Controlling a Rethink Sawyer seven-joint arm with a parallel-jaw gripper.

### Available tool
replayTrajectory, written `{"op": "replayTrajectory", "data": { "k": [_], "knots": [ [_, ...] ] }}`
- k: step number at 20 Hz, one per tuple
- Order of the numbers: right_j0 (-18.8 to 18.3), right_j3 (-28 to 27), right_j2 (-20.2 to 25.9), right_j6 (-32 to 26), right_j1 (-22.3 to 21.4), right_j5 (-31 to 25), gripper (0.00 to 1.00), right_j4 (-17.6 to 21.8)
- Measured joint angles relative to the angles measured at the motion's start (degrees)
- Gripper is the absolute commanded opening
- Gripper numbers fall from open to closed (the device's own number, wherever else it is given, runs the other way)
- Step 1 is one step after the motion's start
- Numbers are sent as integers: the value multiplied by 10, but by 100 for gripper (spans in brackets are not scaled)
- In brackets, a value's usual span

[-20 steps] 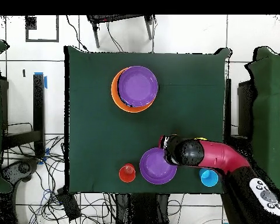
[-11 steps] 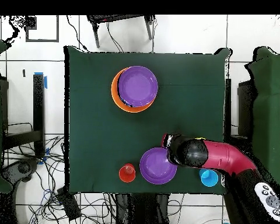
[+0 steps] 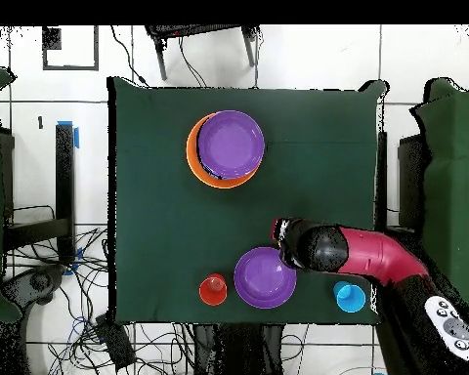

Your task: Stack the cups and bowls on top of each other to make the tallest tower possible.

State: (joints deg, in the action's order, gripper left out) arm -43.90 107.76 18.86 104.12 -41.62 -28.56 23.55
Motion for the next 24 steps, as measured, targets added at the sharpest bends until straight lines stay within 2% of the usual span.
{"op": "replayTrajectory", "data": {
  "k": [3, 9, 24],
  "knots": [
    [5, -21, 0, 0, 23, 0, 100, 0],
    [10, -37, 1, 0, 41, 0, 100, 0],
    [20, -38, 1, 0, 36, 0, 100, 0]
  ]
}}
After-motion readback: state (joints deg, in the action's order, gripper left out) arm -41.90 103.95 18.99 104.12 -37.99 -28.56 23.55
